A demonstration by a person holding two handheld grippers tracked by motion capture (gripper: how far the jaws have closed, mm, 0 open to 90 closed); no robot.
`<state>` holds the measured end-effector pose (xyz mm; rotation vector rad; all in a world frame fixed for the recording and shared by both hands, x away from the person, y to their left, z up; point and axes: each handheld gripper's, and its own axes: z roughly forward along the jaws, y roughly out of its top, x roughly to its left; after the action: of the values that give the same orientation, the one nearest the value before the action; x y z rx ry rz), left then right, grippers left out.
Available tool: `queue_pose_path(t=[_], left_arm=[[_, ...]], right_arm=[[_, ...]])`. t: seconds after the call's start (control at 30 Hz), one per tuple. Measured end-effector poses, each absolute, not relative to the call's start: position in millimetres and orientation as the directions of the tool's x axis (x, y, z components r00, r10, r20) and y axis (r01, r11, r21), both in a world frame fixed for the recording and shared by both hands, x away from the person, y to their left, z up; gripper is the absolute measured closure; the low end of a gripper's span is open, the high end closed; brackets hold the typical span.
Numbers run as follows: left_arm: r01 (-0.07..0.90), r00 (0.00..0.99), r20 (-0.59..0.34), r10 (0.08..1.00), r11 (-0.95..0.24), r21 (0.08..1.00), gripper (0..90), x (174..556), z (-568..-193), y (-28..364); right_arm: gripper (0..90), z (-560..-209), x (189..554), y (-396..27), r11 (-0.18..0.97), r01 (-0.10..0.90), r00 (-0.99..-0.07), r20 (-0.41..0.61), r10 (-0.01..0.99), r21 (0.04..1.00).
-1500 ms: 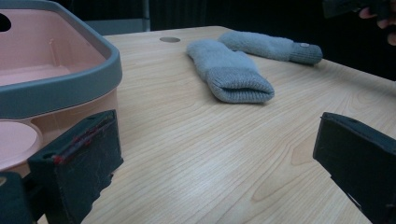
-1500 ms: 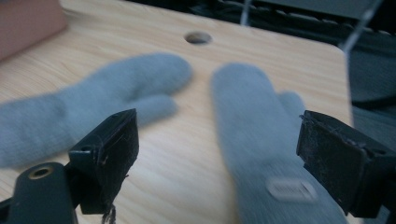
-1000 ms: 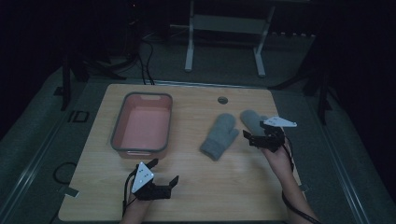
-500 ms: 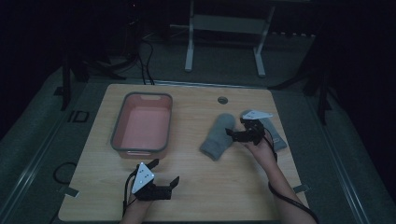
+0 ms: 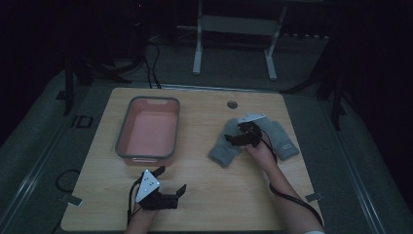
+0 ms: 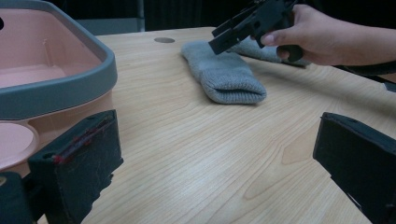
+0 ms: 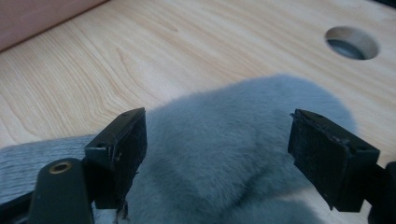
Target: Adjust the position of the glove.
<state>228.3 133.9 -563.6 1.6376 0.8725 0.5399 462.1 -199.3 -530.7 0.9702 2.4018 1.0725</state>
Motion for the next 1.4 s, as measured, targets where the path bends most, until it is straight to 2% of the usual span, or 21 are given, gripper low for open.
queue_pose_path(t=[0.13, 0.3, 0.57, 0.77, 0.87, 1.07, 1.4], left_arm=[[0.259, 0.617, -0.101, 0.780, -0.079, 0.963, 1.3, 229.0, -564.3, 134.2], [0.266, 0.613, -0.104, 0.783, -0.080, 0.961, 1.4, 229.6, -565.2, 134.4], [0.267, 0.615, -0.099, 0.782, -0.088, 0.960, 1.4, 229.2, -565.6, 133.5], [0.269, 0.615, -0.101, 0.782, -0.088, 0.959, 1.4, 229.8, -565.9, 133.2], [0.268, 0.615, -0.099, 0.783, -0.090, 0.959, 1.4, 229.8, -565.8, 133.6], [0.268, 0.613, -0.102, 0.784, -0.085, 0.960, 1.4, 230.0, -566.0, 133.8], [0.268, 0.611, -0.097, 0.785, -0.089, 0.959, 1.4, 230.2, -565.9, 133.3]], right_arm=[[23.5, -542.9, 467.5, -195.9, 0.510, 0.464, -0.720, -0.027, 0.693, 0.724], [32.9, -550.0, 466.1, -195.1, 0.538, 0.450, -0.722, -0.063, 0.689, 0.713], [46.4, -551.8, 468.2, -197.0, 0.537, 0.451, -0.746, -0.029, 0.665, 0.712], [68.4, -549.5, 466.2, -192.7, 0.560, 0.443, -0.755, -0.046, 0.654, 0.700], [75.0, -546.9, 465.1, -190.1, 0.566, 0.439, -0.758, -0.050, 0.650, 0.698], [78.3, -532.8, 461.5, -193.3, 0.544, 0.434, -0.773, -0.014, 0.635, 0.718], [78.6, -485.4, 441.4, -193.4, 0.548, 0.320, -0.844, -0.031, 0.536, 0.773]])
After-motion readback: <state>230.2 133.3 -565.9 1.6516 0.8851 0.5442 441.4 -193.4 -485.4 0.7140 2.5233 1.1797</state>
